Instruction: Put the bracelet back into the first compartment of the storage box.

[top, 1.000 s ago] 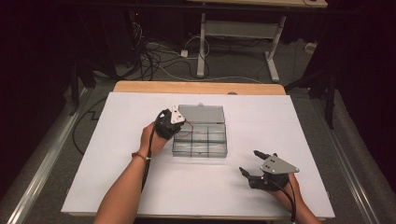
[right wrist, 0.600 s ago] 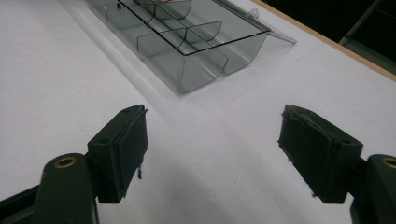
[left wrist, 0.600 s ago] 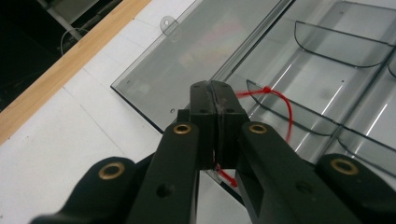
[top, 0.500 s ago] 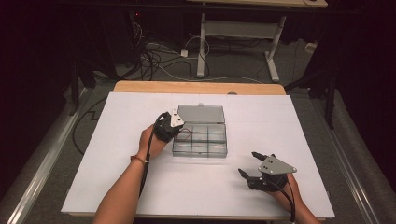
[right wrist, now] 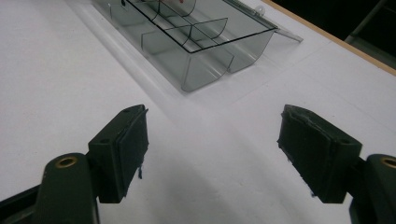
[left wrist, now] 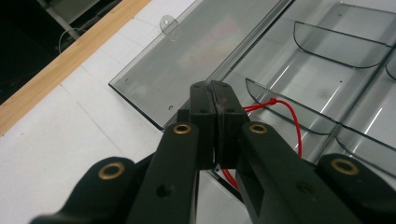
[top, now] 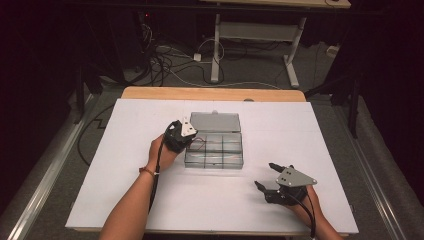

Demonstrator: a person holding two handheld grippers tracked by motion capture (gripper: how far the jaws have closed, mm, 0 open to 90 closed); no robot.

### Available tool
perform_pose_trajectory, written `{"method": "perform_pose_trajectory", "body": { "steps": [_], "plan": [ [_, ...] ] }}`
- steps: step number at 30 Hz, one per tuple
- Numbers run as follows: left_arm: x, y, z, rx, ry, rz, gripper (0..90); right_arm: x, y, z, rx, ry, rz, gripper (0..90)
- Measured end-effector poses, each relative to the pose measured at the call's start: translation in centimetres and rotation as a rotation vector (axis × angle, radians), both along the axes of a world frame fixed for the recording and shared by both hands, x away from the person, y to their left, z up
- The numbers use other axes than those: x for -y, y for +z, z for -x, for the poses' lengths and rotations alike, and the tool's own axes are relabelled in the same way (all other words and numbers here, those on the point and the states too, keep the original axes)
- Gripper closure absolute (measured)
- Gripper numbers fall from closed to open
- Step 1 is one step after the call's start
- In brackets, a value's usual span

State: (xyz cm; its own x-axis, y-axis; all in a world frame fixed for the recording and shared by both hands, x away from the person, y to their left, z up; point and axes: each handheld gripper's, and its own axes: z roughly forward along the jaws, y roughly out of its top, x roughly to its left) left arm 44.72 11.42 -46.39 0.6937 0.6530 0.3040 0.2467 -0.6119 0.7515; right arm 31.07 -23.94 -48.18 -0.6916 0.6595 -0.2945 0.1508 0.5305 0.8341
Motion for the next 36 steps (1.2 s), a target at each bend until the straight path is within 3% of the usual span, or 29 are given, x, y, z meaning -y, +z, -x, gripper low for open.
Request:
{"method": "perform_pose_trajectory", "body": {
  "steps": [13, 28, 36],
  "plan": [
    [-0.8, 1.1, 0.6, 0.053, -0.002, 0.05, 84.0, -0.1, -0.1, 0.0, -0.002, -0.004, 0.002, 24.1],
    [-0.8, 1.8, 2.5, 0.109, -0.035, 0.083, 79.6, -0.4, -0.2, -0.1, -0.005, -0.001, 0.004, 24.1],
    [-1.0, 1.6, 3.5, 0.123, -0.04, 0.116, 67.5, -0.4, -0.2, -0.1, -0.003, -0.003, 0.009, 24.3]
  ]
}}
